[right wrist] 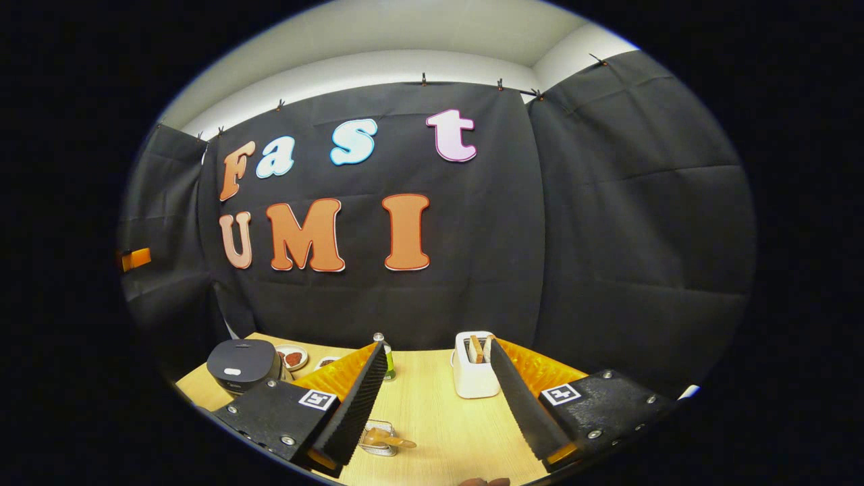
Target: Close the left gripper, press the button to open the rice cooker; take a wooden spoon from the chopstick holder with the right hand, scoop a spoonful of rice and pour it into the rice cooker, then put the wooden spoon back into the chopstick holder.
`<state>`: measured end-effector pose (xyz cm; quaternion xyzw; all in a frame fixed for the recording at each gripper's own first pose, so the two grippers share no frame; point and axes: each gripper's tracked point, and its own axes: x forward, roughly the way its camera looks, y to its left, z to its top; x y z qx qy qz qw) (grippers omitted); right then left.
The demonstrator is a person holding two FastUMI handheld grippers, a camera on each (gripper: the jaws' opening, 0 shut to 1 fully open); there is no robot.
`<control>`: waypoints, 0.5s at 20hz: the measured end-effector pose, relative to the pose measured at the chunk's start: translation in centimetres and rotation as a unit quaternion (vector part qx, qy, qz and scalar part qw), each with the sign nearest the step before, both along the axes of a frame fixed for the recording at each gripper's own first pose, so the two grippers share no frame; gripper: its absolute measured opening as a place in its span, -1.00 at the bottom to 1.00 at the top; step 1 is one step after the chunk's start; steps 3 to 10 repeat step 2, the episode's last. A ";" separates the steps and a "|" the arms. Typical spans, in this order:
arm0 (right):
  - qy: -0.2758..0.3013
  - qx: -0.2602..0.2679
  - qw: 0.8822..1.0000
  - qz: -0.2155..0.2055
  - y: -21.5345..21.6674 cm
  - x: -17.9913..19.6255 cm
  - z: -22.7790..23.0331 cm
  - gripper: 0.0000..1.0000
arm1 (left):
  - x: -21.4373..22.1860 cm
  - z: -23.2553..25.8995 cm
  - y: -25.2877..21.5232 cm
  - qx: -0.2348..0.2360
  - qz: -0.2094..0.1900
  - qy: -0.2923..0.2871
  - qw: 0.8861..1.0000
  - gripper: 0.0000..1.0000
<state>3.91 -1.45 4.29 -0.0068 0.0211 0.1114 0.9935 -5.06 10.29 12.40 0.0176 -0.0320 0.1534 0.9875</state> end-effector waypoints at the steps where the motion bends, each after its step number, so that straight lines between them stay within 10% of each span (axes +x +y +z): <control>1: -0.001 -0.002 1.000 0.001 0.0 0.0 -0.1 0.89 | -0.2 -0.1 0.0 0.001 0.003 0.000 1.000 0.96; 10: -0.002 -0.005 1.000 0.001 0.0 0.0 0.0 1.00 | -0.4 -0.1 -0.1 0.001 0.002 -0.002 1.000 0.96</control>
